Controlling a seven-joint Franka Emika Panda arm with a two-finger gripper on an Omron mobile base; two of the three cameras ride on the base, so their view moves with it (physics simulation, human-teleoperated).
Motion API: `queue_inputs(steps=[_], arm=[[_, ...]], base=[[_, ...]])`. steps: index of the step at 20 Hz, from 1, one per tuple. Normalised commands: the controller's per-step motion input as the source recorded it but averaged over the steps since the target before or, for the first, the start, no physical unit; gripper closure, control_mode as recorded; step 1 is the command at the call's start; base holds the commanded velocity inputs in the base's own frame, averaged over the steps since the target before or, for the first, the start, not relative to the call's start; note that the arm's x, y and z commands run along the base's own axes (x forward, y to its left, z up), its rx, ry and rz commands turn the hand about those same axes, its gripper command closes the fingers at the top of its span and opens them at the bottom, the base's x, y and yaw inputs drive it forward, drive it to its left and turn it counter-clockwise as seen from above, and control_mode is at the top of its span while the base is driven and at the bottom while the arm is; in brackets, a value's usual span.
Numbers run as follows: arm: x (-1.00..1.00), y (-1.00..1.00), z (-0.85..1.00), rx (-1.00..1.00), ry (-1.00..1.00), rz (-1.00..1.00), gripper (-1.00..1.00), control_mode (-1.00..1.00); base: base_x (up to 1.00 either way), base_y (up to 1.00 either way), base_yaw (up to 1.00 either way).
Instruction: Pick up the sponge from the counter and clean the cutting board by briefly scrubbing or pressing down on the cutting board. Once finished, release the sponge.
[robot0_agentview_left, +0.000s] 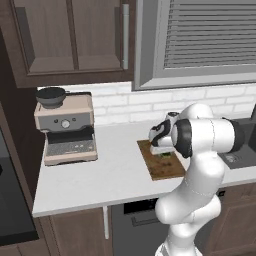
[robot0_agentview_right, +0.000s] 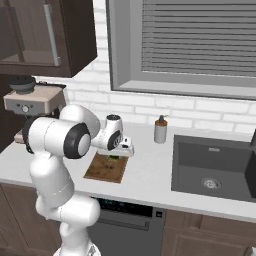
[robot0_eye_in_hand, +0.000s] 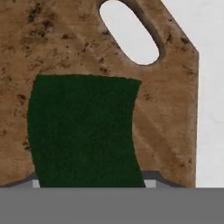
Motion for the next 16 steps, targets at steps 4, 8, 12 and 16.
queue_inputs(steps=[4,8,12,16], arm=[[-1.0,-0.04,-0.38,0.02,0.07,0.01,1.0,-1.0],[-1.0,-0.06,-0.44,0.01,0.12,0.0,1.0,-1.0],[-0.96,-0.09,-0.49,0.0,0.15,0.0,1.0,-1.0],[-0.89,-0.13,-0.47,0.0,0.21,0.0,1.0,-1.0]], base=[[0.0,0.0,0.0],[0.0,0.0,0.0],[0.0,0.0,0.0],[0.0,0.0,0.0]])
